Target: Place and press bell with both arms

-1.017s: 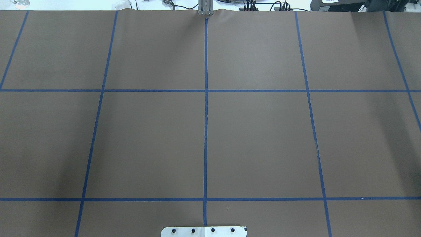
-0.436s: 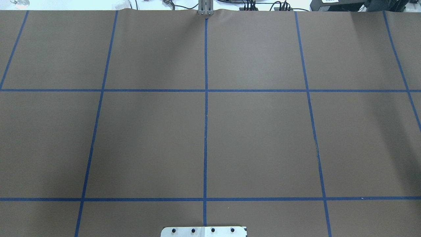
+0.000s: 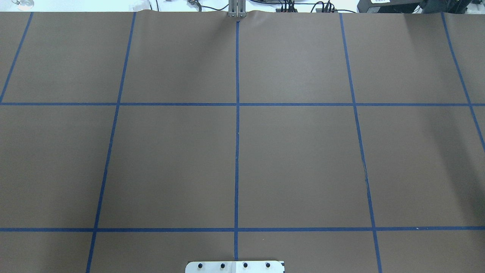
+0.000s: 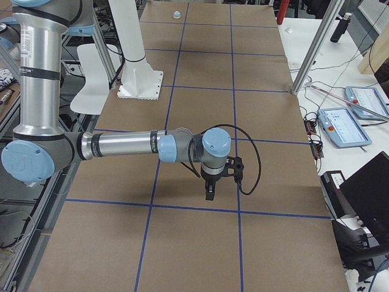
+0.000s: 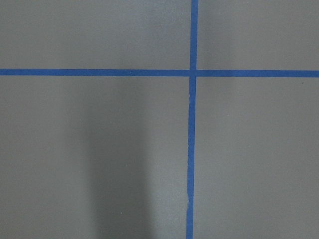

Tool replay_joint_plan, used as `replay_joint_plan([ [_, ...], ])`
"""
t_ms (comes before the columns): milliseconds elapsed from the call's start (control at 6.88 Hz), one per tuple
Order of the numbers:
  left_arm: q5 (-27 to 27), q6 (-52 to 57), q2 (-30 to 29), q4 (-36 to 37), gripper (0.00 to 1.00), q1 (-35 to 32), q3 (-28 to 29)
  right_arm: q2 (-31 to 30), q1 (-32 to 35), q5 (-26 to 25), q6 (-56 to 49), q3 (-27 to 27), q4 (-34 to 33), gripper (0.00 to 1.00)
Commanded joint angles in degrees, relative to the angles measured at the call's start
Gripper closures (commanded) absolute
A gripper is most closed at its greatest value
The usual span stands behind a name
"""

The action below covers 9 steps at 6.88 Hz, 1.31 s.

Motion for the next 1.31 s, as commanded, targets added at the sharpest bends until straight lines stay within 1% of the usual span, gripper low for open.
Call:
replay_joint_plan([
  [0, 8.61, -21.49, 8.04, 0.07, 0.00, 8.08, -2.57, -0.36, -0.01, 0.15, 0.03, 0.10, 0.04, 0.00],
  [291, 11.18, -46.67, 14.20, 0.68, 0.00, 19.56, -2.31, -1.14, -0.01, 0.15, 0.03, 0.11, 0.21, 0.00],
  [436, 11.28, -56.90, 16.41, 1.99, 0.00, 23.19, -2.22, -1.58, -0.01, 0.59, -0.06, 0.11, 0.56, 0.00],
  [581, 11.20, -67.00, 16.60, 4.26, 0.00, 26.97, -1.96, -1.68, -0.01, 0.85, 0.03, 0.28, 0.65, 0.00],
  [726, 10.67, -75.89, 16.52, 4.55, 0.00, 30.14, -0.82, -1.68, -0.01, 0.94, 0.03, 0.37, 0.65, 0.00],
  [1017, 9.35, -89.63, 15.82, 4.02, 0.00, 34.98, 4.69, -1.50, -0.01, 0.68, 0.03, 0.81, 0.65, 0.00],
  [1162, 8.30, -94.04, 14.94, 2.28, 0.00, 36.31, 7.86, -1.50, -0.01, 0.85, 0.11, 0.98, 0.65, 0.00],
])
